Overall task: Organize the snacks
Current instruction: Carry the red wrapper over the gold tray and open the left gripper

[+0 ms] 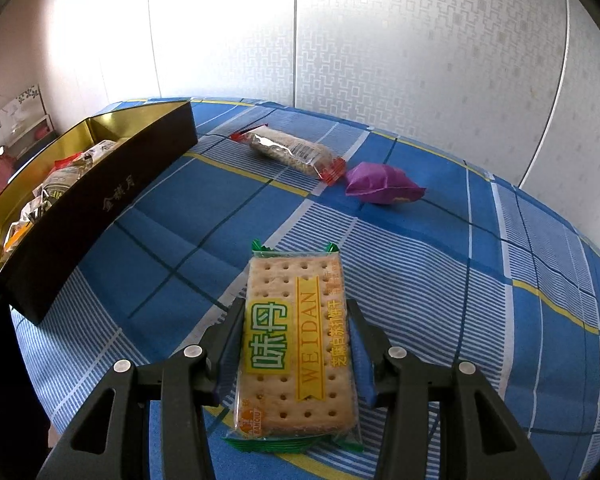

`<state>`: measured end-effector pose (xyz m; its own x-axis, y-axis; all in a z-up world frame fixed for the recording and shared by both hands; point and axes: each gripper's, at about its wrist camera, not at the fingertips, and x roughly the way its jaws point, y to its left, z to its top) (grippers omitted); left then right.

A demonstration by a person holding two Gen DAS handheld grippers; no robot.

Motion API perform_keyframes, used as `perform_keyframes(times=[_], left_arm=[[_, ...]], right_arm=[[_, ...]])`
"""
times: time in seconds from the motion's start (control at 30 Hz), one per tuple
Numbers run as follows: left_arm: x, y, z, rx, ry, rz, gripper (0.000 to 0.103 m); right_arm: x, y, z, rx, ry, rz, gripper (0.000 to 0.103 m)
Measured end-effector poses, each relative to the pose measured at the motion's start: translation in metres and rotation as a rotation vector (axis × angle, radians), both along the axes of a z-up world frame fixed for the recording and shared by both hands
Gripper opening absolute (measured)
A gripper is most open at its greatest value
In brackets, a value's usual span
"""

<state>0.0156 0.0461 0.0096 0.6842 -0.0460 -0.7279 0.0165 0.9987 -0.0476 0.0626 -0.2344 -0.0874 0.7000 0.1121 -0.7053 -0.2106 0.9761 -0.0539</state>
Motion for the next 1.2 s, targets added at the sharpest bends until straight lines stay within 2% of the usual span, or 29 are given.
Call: perform_keyframes(times=[0.43,0.53,0.67,0.8,0.9,1.1,1.2], left_arm=[[-0.004,0.037,-0.012,0.014,0.035,0.107,0.021],[-0.003,0.052,-0.012,-0.036,0.051,0.136,0.021],[0.0,0.082,-0.009,-0.16,0.069,0.195,0.021],[0.005,0.102,-0.007,-0.202,0.068,0.247,0.021],[0.011,0.106,-0.008,-0.22,0.072,0.246,0.021],[0.036,0.101,-0.017,-0.212,0.083,0.237,0.021],[0.048,0.093,-0.023,-0.167,0.078,0.232,0.024]], right_arm=[[0.0,0.0,0.0,0.004,0.001,-0.001,0.048],[0.0,-0.001,0.0,0.005,0.001,-0.001,0.048],[0.0,-0.001,0.0,0.005,0.001,-0.001,0.048],[0.0,0.0,0.0,0.007,0.002,-0.001,0.048],[0.0,0.0,0.0,0.009,0.002,-0.001,0.048],[0.0,0.0,0.0,0.009,0.002,-0.001,0.048],[0.0,0.0,0.0,0.009,0.002,-0.002,0.048]])
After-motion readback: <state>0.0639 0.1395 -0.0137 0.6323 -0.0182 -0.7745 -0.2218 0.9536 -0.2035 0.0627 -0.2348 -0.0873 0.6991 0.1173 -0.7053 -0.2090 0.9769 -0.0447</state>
